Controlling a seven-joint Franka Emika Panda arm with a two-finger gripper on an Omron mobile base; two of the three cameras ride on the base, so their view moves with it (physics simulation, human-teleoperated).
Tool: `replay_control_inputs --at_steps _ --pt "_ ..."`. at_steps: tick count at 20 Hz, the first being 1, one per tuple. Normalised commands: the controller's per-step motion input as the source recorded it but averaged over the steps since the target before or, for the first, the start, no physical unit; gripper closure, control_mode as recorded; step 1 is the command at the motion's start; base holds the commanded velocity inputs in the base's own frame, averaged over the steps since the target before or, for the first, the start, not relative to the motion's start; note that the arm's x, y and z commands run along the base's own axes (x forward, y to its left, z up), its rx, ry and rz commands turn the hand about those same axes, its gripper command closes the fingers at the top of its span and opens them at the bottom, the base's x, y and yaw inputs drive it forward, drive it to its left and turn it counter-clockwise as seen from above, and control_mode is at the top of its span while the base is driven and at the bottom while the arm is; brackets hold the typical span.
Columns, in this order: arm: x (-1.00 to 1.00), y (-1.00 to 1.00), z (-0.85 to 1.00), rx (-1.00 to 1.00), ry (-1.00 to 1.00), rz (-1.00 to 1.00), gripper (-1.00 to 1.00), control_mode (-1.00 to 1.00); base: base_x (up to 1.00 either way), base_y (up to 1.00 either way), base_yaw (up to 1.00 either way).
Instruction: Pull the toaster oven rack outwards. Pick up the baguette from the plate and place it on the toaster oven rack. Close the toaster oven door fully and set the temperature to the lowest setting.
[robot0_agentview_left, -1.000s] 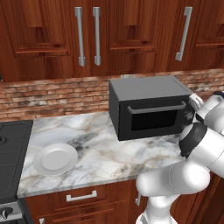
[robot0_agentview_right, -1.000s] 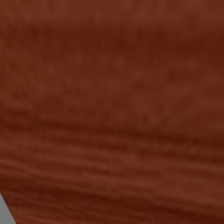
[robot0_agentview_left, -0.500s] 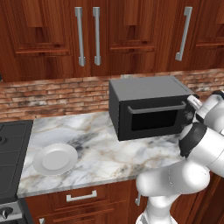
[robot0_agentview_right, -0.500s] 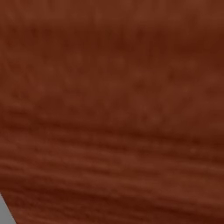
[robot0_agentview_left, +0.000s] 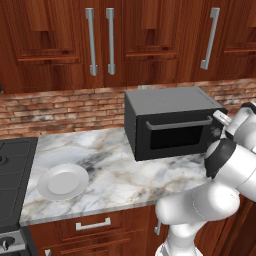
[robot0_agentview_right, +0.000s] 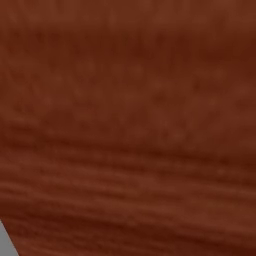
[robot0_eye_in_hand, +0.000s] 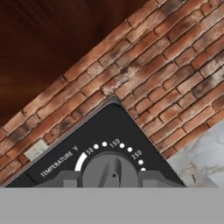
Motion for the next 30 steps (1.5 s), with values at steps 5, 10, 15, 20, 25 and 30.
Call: replay_control_inputs --at_steps 5,10,15,20,25,30 --pt "0.05 -0.07 0.0 -0.09 0.0 0.19 1.0 -1.0 0.0 0.0 0.0" --pt "0.03 -0.04 0.0 -0.08 0.0 0.22 1.0 -1.0 0.0 0.0 0.0" --pt "0.0 0.0 0.0 -0.12 -0.03 0.15 1.0 -1.0 0.0 0.0 0.0" --pt "0.0 0.0 -0.1 -0.13 -0.08 0.11 1.0 -1.0 0.0 0.0 0.0" --pt "0.0 0.0 -0.18 -0.11 -0.12 0.06 1.0 -1.0 0.0 0.0 0.0" --pt "0.02 0.0 -0.03 -0.12 -0.01 0.0 1.0 -1.0 0.0 0.0 0.0"
